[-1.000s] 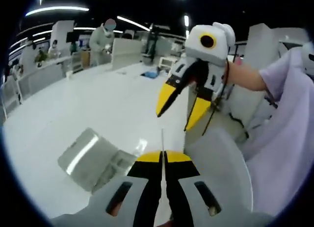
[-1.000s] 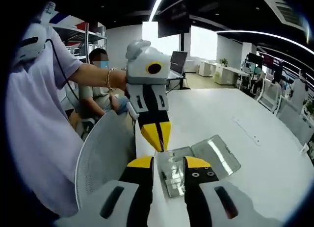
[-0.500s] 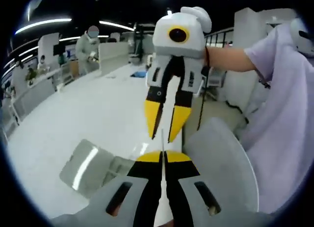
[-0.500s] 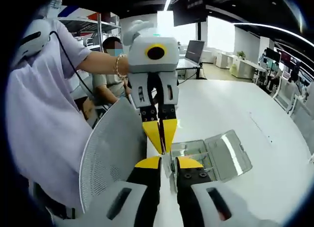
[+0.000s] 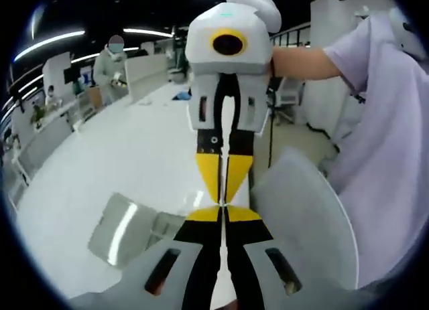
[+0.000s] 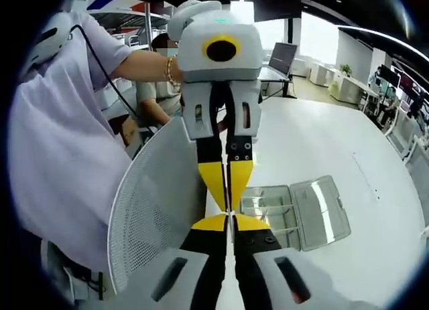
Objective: Insert the divider into the dual guide fixture by aligning both edges with the guide slots and pushing it downward to the bottom, including one-sided entry, uneven engagement, binding, and posture correction.
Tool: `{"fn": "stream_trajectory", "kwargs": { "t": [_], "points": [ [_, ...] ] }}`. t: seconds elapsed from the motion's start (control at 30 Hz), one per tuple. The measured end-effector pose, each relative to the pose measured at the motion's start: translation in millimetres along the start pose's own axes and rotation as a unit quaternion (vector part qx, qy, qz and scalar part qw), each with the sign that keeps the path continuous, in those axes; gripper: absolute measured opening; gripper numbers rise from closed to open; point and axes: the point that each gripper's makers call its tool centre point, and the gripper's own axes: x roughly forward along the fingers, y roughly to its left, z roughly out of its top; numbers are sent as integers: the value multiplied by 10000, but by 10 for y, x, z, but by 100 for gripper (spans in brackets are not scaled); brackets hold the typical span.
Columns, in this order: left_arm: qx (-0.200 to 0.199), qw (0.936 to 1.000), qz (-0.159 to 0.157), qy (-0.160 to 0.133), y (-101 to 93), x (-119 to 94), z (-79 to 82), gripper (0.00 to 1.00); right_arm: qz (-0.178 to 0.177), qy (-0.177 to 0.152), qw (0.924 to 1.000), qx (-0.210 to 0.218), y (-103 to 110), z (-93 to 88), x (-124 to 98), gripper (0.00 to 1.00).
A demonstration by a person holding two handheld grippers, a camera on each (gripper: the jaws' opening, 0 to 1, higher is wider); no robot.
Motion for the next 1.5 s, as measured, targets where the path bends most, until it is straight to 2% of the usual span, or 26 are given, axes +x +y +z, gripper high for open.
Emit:
{"fn": "stream_trajectory", "kwargs": {
  "t": [0.17,0.3,0.47,0.8,0.93,1.2,1.5],
  "points": [
    [-56,10000,30,-40,15,-12,-19,0,-34,71,10000,29,6,0,10,0],
    [-388,9990,123,-202,40,-42,-44,1,-38,128,9999,104,8,17,38,0],
    [-531,9976,198,-396,45,-114,-53,6,-77,192,9997,145,8,52,73,0],
    [-707,9962,404,-297,65,-240,-268,17,-176,185,9995,179,-20,80,143,0],
    [-816,9950,497,-292,49,-314,-297,26,-227,148,9994,220,-41,68,147,0],
    [-1046,9916,708,-269,-22,-449,-349,33,-329,150,9989,300,-95,-29,154,0],
    [-1266,9862,1031,-276,-32,-695,-421,38,-395,161,9984,365,-175,-140,210,0]
  ]
}}
